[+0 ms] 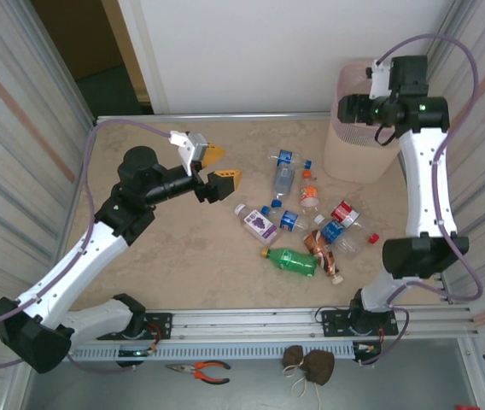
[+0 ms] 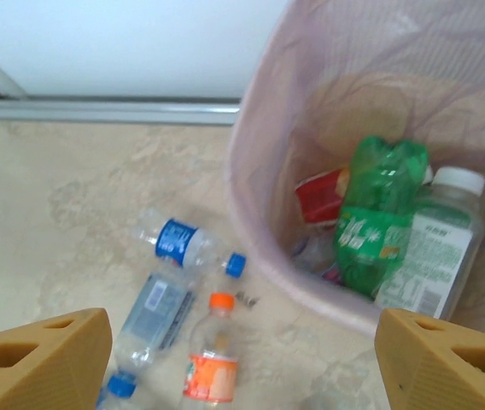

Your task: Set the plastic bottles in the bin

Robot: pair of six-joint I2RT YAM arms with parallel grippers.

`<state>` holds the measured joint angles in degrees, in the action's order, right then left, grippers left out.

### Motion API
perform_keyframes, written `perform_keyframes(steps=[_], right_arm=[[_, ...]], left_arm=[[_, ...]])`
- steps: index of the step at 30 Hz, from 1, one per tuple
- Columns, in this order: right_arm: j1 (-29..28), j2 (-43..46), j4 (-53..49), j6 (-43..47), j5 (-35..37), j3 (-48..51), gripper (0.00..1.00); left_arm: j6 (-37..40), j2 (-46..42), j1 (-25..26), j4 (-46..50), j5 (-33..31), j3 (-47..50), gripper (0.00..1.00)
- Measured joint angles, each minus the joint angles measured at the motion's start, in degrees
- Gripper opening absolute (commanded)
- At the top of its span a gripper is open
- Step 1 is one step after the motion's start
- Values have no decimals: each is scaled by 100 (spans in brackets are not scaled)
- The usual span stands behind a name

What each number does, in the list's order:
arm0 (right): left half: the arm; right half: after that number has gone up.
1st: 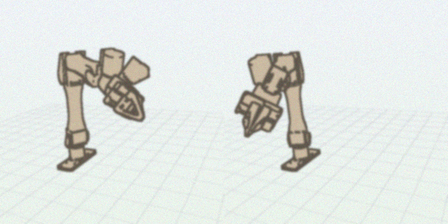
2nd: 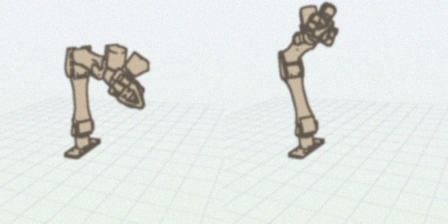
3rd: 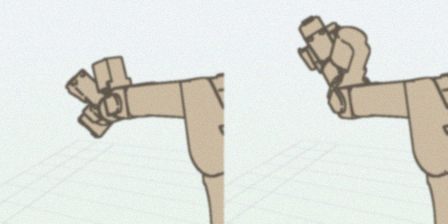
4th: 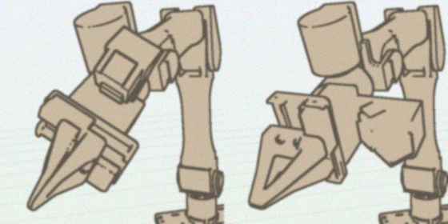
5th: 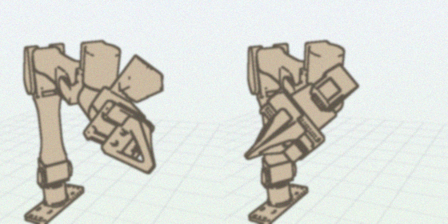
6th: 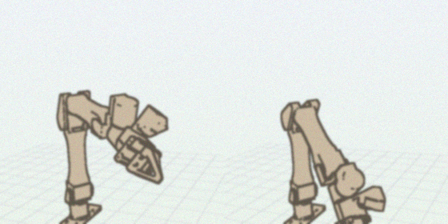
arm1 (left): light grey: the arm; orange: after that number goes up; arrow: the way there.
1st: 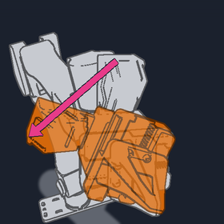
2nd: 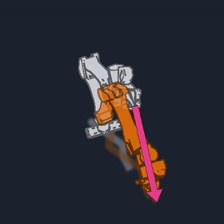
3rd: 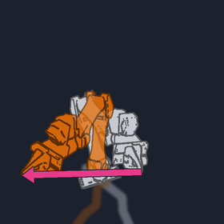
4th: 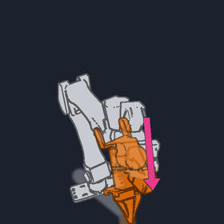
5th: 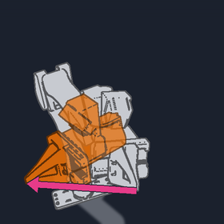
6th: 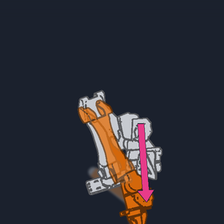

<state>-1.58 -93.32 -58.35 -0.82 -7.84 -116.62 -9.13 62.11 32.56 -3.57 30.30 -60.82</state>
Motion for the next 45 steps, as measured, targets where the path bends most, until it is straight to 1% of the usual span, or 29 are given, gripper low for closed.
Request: perform_keyframes(steps=[5, 10, 13, 17, 22, 27, 29, 36, 40, 45], right_arm=[[-601, 894, 140, -2, 262, 1255, 77], [-1270, 1530, 190, -74, 592, 2297, 74], [-1714, 1836, 219, -208, 791, 2962, 74], [-2479, 2074, 260, -251, 918, 3805, 74], [-3414, 2072, 286, -9, 973, 4496, 74], [-4317, 1683, 284, 306, 1128, 4579, 74], [-4645, 1325, 269, 415, 1222, 4557, 73], [-5440, -52, 177, 675, 1462, 4238, 69], [-5740, -667, 101, 802, 1611, 4015, 69], [-5818, -1180, -9, 907, 1818, 3899, 68]], left_arm=[[-114, -2, -37, 96, -39, 85, 84], [-166, -94, -96, 251, -44, 181, 85], [-181, -219, -136, 299, -70, 302, 85], [-221, -435, -149, 407, -155, 514, 84], [-280, -715, -275, 570, -238, 748, 85], [-372, -1012, -623, 741, -326, 984, 85], [-463, -1150, -835, 844, -356, 1082, 84], [-925, -1648, -1731, 1051, -387, 1491, 85], [-1163, -1939, -2159, 1150, -297, 1698, 85], [-1281, -2133, -2323, 1294, -225, 1768, 85]])
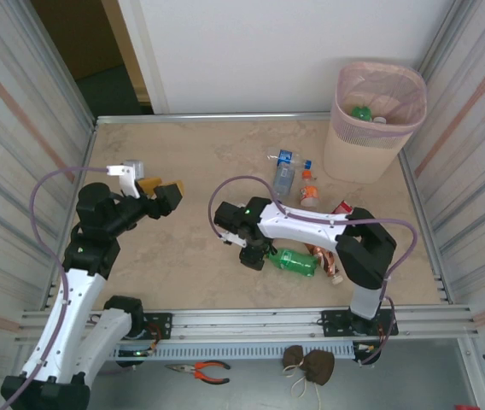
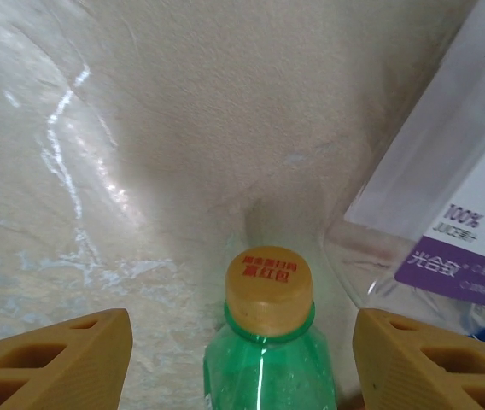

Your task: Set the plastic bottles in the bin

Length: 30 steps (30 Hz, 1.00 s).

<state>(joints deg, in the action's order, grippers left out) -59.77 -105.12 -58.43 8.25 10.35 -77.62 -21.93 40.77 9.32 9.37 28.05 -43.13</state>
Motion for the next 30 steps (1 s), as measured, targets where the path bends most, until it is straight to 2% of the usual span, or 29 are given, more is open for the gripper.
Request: perform_keyframes(steps=[6, 20, 30], right_arm=[[0, -273, -81, 50, 181, -4, 67], [2, -765, 13, 258, 284, 39, 58], [22, -850, 55, 302, 308, 90, 42]], left_arm=[[-48, -24, 0, 66, 44, 0, 85], [-107, -24, 0, 116, 85, 20, 85], [-151, -17, 0, 114, 87, 33, 85]])
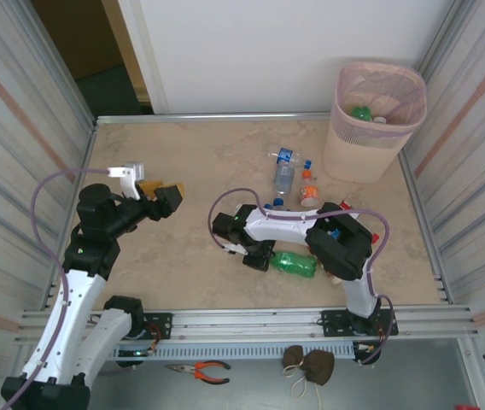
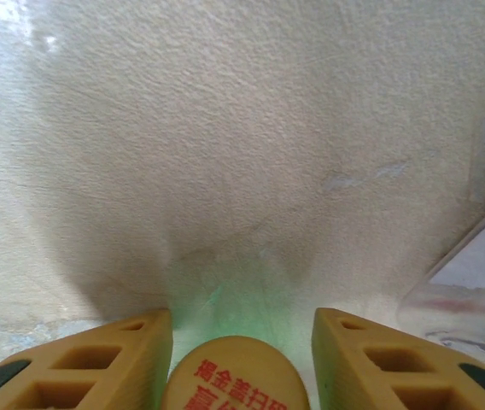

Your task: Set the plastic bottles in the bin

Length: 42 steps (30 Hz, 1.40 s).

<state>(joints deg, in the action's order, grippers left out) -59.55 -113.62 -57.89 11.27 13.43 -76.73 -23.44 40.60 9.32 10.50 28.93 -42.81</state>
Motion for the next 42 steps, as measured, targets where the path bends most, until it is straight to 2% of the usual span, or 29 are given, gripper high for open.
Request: perform_keyframes(steps=[4, 10, 14, 18, 24, 30, 35, 42], right_arm=[[0, 0, -2, 0, 28, -2, 37], [15, 76, -28, -2, -125, -66, 35], [122, 400, -9, -17, -595, -160, 35], [455, 944, 149, -151, -1357, -302, 35], [1349, 1954, 922, -778, -2684, -308, 32], [2511, 2979, 2358, -1893, -3681, 116, 31], [3563, 3668, 3571, -3014, -4057, 511, 30], [4782, 4253, 4688, -4218, -4081, 566, 29]], left_arm=[[-22, 4, 0, -2, 0, 0, 85], [-81, 44, 0, -2, 2, 9, 85], [-85, 42, 0, -2, 0, 9, 85], [-87, 42, 0, -2, -2, 24, 85], [-90, 42, 0, -11, -4, 52, 85], [-131, 66, 0, -90, -4, 63, 85], [-197, 136, -2, -188, -7, 116, 85], [-249, 162, 0, -354, -35, 188, 85]])
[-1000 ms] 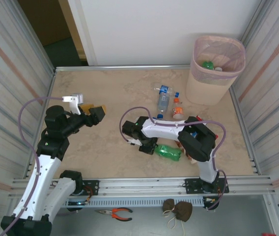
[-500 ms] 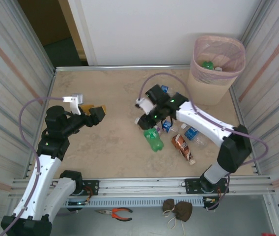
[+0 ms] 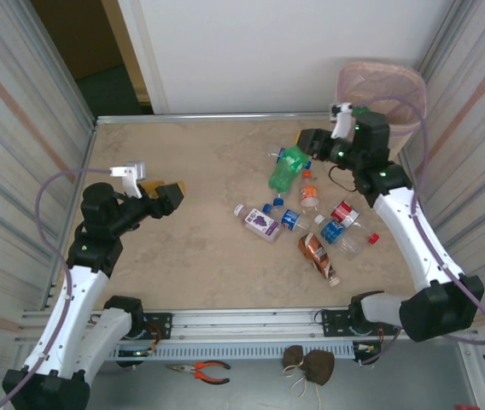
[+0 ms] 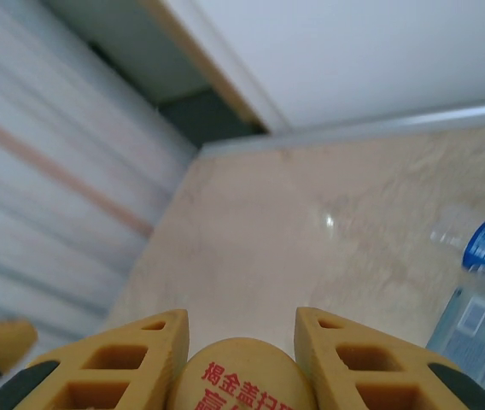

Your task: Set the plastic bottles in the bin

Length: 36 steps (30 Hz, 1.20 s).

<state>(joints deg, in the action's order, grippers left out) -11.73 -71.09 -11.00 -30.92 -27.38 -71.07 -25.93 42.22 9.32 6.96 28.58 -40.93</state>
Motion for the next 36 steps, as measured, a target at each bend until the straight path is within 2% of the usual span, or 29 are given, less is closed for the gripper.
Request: perform_keyframes(steps=[7, 9, 12, 18, 22, 29, 36], right_arm=[[1377, 122, 577, -1005, 120, -380, 26], [1764, 129, 739, -1279, 262, -461, 24], [2267, 127, 973, -1692, 540, -525, 14], [2992, -223, 1200, -2205, 1093, -914, 9], [3095, -717, 1036, -1534, 1408, -1650, 9], [3003, -1521, 424, 538, 1534, -2900, 14], [2968, -2168, -522, 1985, 1565, -3532, 16]], left_arm=[[-133, 39, -2, -136, -35, 133, 85], [-140, 39, -2, -140, -44, 153, 85], [-142, 39, -2, -192, -81, 173, 85], [-157, 76, -2, -284, -127, 195, 85], [-157, 92, 0, -297, -168, 197, 85], [-162, 221, -2, -422, -173, 234, 85], [-155, 352, -39, -426, -168, 234, 85]])
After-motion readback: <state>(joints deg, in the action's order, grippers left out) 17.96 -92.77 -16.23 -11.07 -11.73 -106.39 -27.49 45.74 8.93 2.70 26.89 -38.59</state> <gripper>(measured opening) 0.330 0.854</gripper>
